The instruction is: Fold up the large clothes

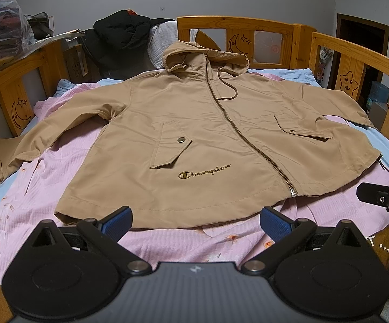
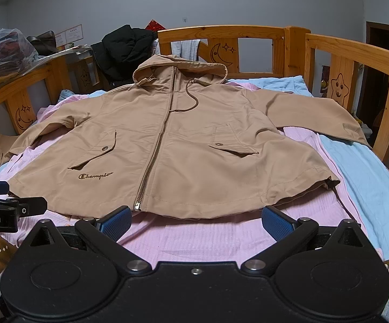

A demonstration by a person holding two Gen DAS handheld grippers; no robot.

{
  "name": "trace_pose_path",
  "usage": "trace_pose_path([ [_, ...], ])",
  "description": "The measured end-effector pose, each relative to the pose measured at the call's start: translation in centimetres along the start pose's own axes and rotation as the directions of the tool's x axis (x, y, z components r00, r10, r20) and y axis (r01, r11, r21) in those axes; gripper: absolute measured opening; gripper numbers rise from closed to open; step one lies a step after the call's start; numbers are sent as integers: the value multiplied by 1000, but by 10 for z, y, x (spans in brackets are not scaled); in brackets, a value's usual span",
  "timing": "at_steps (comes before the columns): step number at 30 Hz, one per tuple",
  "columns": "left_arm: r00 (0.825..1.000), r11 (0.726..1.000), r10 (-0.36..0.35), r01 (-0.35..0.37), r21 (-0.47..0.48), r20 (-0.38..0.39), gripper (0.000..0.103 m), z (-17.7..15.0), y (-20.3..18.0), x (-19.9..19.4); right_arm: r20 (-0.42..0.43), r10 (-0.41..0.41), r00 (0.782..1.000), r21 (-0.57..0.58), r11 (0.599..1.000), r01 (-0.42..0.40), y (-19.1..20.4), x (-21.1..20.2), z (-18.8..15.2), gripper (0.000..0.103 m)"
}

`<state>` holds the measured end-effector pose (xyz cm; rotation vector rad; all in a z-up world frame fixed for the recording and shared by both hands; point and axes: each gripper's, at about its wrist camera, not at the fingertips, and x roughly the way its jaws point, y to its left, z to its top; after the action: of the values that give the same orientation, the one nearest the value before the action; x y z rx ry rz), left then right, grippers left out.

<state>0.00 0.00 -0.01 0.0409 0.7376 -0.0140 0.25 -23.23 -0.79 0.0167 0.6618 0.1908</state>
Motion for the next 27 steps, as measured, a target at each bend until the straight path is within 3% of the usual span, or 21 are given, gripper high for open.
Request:
trace_pose_path([
  [27,1000,1000,-2,2,-1,-12,103,-6,5,1,-10,-6,1000,8,1000,6,-2,4,-3,103],
])
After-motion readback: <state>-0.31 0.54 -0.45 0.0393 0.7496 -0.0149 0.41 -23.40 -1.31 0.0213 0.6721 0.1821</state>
